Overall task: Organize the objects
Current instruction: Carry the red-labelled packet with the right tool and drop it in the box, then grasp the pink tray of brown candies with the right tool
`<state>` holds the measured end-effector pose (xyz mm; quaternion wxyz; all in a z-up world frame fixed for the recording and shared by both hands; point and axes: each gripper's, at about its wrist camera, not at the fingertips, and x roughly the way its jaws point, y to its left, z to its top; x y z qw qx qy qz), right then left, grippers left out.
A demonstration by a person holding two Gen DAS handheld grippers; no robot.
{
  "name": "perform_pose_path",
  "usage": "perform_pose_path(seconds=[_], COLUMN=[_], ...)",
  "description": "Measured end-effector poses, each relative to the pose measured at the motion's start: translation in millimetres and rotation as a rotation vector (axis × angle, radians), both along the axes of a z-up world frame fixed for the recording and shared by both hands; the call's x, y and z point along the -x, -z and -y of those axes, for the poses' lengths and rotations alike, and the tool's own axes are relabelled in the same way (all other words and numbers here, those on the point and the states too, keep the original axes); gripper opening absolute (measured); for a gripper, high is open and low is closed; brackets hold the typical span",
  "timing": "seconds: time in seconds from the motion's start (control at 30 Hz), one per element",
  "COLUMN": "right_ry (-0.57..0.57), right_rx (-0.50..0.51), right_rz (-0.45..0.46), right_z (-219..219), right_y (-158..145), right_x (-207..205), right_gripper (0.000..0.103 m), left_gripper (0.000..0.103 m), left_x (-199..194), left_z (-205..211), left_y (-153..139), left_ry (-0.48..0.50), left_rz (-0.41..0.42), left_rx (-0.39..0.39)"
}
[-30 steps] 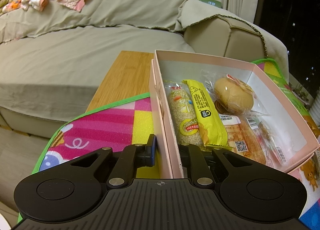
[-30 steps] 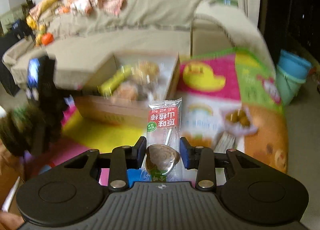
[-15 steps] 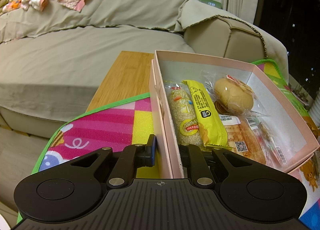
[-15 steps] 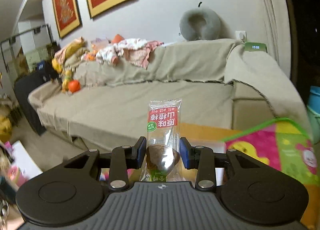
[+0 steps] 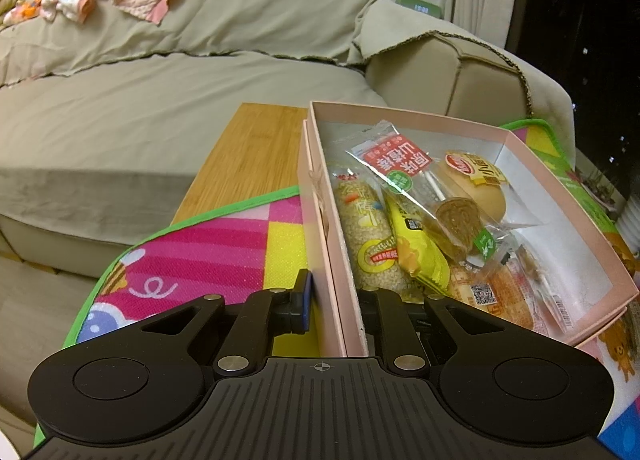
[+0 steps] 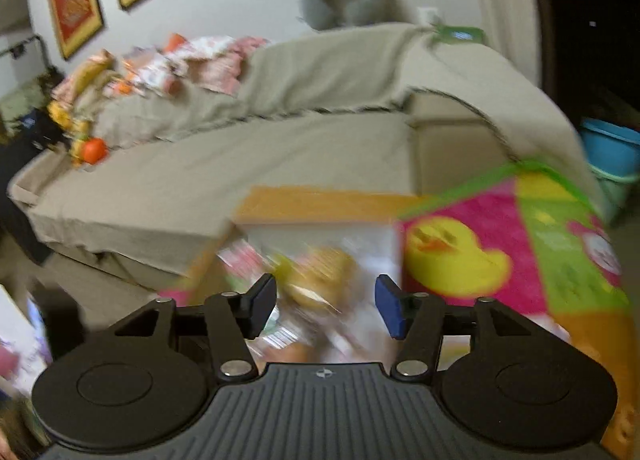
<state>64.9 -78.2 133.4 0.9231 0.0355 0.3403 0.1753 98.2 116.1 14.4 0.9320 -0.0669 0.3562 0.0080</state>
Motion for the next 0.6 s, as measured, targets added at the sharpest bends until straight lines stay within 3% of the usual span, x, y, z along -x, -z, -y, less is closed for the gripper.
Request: perform_pose_path(seconds=[0.17, 0.3, 0.6], right_ry=[0.103, 0.191, 0.329], right_rx=[0.107, 0.162, 0.11], right_rz=[-0.041, -0.067, -0.143], right_z=[49, 80, 120], right_y=[37, 60, 90], right_x=[33, 62, 83], right_gripper=[0.058, 0.07, 0.077], left_gripper=[0.015, 0.015, 0.015], left_x=[0, 0, -1], left_z=[0, 0, 2], left_y=[0, 0, 0], left_ry=[0.0, 0.0, -0.001], left_rz=[0.001, 0.0, -0.004], left_rx=[0.0, 0.001, -0.006])
